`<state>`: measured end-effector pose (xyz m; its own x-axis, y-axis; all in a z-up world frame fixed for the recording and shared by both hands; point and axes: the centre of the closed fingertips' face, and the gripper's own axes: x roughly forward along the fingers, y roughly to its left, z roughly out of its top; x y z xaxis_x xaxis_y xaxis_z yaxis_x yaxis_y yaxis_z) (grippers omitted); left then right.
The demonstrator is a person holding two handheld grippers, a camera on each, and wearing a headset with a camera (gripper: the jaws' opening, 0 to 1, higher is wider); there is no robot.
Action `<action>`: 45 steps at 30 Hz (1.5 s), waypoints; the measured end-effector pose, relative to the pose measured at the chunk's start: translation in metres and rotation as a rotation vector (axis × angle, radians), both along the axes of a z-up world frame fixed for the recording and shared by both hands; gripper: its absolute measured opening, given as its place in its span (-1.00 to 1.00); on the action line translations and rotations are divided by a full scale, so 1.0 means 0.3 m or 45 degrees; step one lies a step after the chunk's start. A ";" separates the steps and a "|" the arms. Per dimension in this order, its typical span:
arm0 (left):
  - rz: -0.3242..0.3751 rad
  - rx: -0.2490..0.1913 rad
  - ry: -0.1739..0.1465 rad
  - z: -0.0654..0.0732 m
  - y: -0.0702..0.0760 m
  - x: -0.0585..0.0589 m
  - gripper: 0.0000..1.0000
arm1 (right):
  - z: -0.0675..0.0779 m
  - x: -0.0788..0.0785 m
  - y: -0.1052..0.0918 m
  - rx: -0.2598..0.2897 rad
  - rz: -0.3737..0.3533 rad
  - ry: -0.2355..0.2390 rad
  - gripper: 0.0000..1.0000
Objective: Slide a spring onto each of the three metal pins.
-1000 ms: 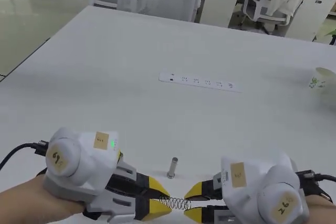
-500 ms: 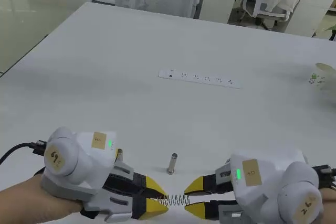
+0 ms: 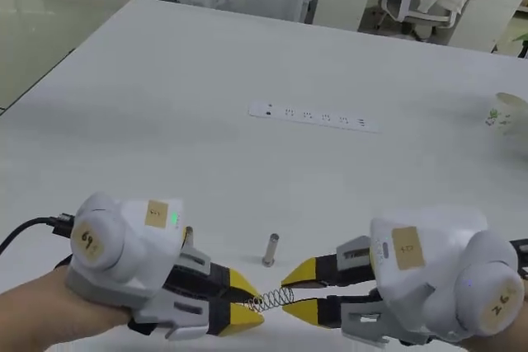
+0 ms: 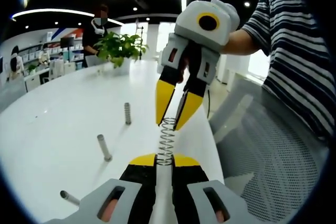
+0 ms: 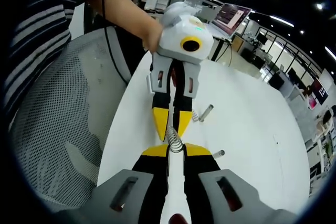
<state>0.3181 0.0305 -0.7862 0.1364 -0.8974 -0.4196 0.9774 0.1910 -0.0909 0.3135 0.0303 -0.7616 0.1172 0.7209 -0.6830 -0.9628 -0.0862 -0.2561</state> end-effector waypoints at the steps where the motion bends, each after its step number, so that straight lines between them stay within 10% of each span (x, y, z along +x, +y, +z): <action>1: -0.002 -0.001 0.001 0.000 0.000 -0.001 -0.96 | 0.003 0.000 0.001 0.002 0.001 -0.001 -0.87; 19: -0.017 -0.012 -0.004 0.002 -0.026 -0.009 -0.96 | 0.063 -0.025 0.070 0.147 -0.014 0.080 -0.85; 45: 0.005 -0.013 0.006 0.019 -0.007 -0.010 -0.94 | 0.075 -0.030 0.107 0.161 0.050 -0.012 -0.86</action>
